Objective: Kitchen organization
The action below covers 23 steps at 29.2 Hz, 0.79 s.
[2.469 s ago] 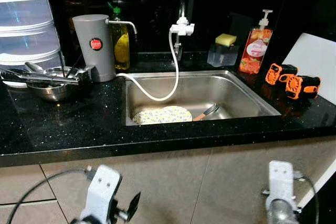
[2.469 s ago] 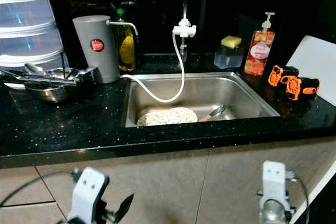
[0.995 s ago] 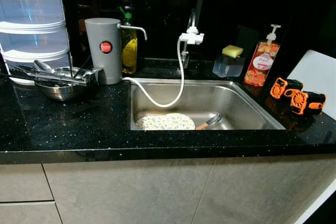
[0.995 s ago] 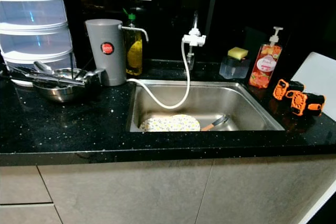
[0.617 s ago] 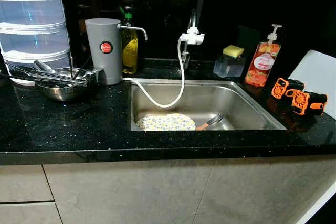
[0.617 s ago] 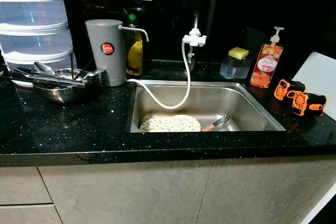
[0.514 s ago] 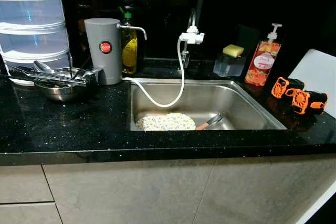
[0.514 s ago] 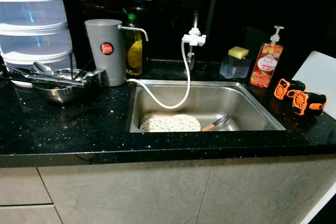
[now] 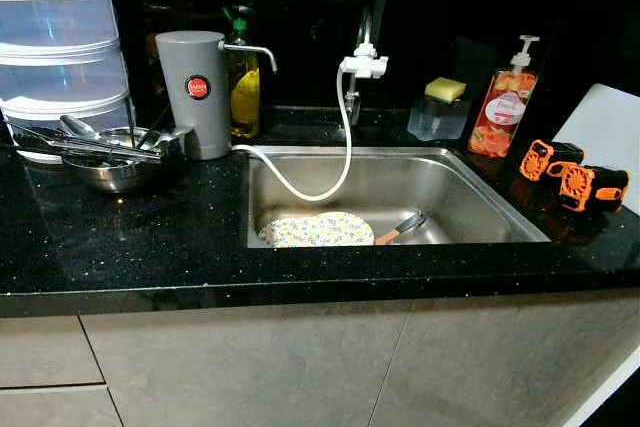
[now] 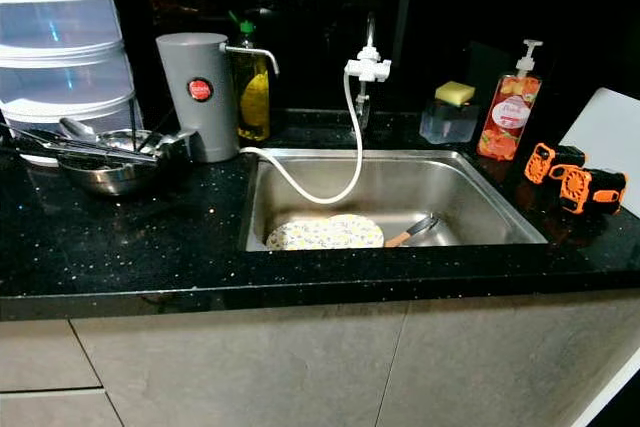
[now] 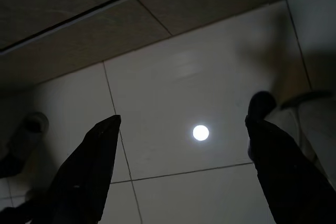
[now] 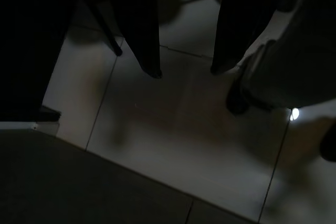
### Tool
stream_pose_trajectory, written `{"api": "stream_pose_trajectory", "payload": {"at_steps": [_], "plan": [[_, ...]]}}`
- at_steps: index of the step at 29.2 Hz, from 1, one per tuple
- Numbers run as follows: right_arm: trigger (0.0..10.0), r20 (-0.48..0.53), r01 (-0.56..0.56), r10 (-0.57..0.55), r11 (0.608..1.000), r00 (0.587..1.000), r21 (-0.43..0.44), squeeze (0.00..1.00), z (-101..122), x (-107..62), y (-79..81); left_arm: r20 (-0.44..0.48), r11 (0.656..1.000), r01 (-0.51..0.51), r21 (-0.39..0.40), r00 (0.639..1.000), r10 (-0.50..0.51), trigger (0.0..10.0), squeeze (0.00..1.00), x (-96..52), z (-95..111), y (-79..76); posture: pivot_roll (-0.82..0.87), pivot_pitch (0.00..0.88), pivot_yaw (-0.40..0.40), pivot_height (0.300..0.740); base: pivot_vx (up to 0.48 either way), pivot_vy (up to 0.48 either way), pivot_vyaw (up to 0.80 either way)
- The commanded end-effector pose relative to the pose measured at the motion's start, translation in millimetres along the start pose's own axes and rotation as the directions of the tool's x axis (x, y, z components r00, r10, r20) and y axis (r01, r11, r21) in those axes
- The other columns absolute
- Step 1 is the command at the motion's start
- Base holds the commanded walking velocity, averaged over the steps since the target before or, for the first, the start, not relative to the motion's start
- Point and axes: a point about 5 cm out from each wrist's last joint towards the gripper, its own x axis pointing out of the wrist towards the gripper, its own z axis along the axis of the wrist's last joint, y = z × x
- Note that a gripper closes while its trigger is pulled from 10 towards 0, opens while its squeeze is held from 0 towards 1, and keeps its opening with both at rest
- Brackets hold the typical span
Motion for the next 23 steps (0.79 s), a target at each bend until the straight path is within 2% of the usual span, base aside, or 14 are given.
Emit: {"api": "stream_pose_trajectory", "payload": {"at_steps": [1, 2, 3, 4, 6, 8, 11, 15, 20, 23], "plan": [[10.0, -0.024, 0.003, -0.004, 0.999, 1.0, -0.035, 0.0, -9.8, -4.1, -8.9, 0.021, 1.0, -0.003, -0.013, 1.0, 0.004, 10.0, 0.0, -0.8, 1.0, -2.7, 0.11, 0.064, -0.099, 0.74, 0.0, 0.0, 0.0], [10.0, -0.031, 0.016, -0.017, 0.999, 0.999, -0.037, 0.0, -12.3, -5.3, -13.3, 0.03, 1.0, 0.002, -0.019, 1.0, -0.002, 10.0, 0.0, -1.2, 2.0, -5.8, 0.1, 0.069, -0.093, 0.74, 0.0, 0.0, 0.0], [10.0, -0.043, 0.058, -0.059, 0.998, 0.997, -0.019, 0.0, -16.1, -7.7, -23.4, 0.034, 0.999, 0.032, 0.003, 0.999, -0.032, 10.0, 0.0, -3.1, 0.5, -14.9, 0.08, 0.068, -0.084, 0.74, 0.0, 0.0, 0.0], [10.0, -0.045, 0.074, -0.074, 0.997, 0.996, -0.009, 0.0, -16.8, -8.3, -25.9, 0.031, 0.999, 0.045, 0.019, 0.998, -0.046, 10.0, 0.0, -3.8, -1.0, -17.4, 0.08, 0.068, -0.084, 0.74, 0.0, 0.0, 0.0], [10.0, -0.049, 0.12, -0.117, 0.99, 0.992, 0.072, 0.0, -16.3, -8.2, -29.2, 0.016, 0.993, 0.088, 0.073, 0.996, -0.089, 10.0, 0.0, -5.5, -5.1, -22.5, 0.04, 0.084, -0.079, 0.74, 0.0, 0.0, 0.0], [10.0, -0.025, 0.12, -0.119, 0.989, 0.993, 0.089, 0.0, -10.8, -6.2, -25.6, 0.002, 0.99, 0.104, 0.097, 0.994, -0.105, 10.0, 0.0, -6.0, -6.8, -25.9, 0.03, 0.077, -0.074, 0.74, 0.0, 0.0, 0.0], [10.0, 0.0, 0.09, -0.091, 0.993, 0.996, 0.077, 0.0, -6.2, -3.7, -14.1, -0.006, 0.993, 0.095, 0.067, 0.995, -0.095, 10.0, 0.0, -4.7, -4.1, -29.8, 0.02, 0.071, -0.07, 0.74, 0.0, 0.0, 0.0], [10.0, 0.004, 0.085, -0.085, 0.992, 0.996, 0.092, 0.0, -5.9, -3.4, -10.8, 0.004, 0.991, 0.11, 0.074, 0.994, -0.11, 10.0, 0.0, -3.6, 0.7, -35.6, 0.02, 0.061, -0.065, 0.74, 0.0, 0.0, 0.0], [10.0, 0.004, 0.082, -0.083, 0.993, 0.997, 0.079, 0.0, -5.8, -3.5, -11.9, 0.001, 0.986, 0.138, 0.089, 0.99, -0.139, 10.0, 0.0, -3.8, 1.9, -42.2, 0.02, 0.056, -0.062, 0.74, 0.0, 0.0, 0.0], [10.0, 0.006, 0.095, -0.096, 0.992, 0.995, 0.085, 0.0, -4.1, -3.3, -16.2, -0.031, 0.99, 0.131, 0.061, 0.991, -0.129, 10.0, 0.0, -4.2, -2.2, -42.4, 0.02, 0.051, -0.063, 0.74, 0.0, 0.0, 0.0]]}}
